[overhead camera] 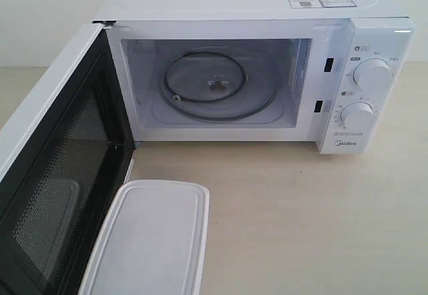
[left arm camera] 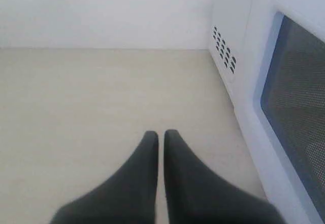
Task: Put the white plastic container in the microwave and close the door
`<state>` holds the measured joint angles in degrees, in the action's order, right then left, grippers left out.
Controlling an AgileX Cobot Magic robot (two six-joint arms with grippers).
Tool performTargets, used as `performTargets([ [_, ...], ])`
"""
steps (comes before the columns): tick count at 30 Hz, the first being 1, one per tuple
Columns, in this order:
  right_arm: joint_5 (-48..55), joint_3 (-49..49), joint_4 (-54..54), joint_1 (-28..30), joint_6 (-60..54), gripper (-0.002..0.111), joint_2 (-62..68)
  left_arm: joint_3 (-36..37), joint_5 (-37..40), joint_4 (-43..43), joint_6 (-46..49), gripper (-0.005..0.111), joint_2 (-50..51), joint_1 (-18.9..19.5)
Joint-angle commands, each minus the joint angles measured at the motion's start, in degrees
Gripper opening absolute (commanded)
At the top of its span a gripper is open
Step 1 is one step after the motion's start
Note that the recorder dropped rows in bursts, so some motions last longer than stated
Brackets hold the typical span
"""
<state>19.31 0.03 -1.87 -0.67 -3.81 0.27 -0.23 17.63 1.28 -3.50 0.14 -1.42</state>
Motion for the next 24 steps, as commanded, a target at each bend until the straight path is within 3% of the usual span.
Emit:
performTargets([
  [1, -0.2, 0.0, 0.1, 0.1, 0.1, 0.000, -0.3, 0.2, -0.1, 0.0, 0.1, 0.004, -0.1, 0.2],
  [24, -2.6, 0.0, 0.9, 0.1, -0.3, 0.000, -0.3, 0.2, -0.2, 0.0, 0.1, 0.004, -0.1, 0.2],
])
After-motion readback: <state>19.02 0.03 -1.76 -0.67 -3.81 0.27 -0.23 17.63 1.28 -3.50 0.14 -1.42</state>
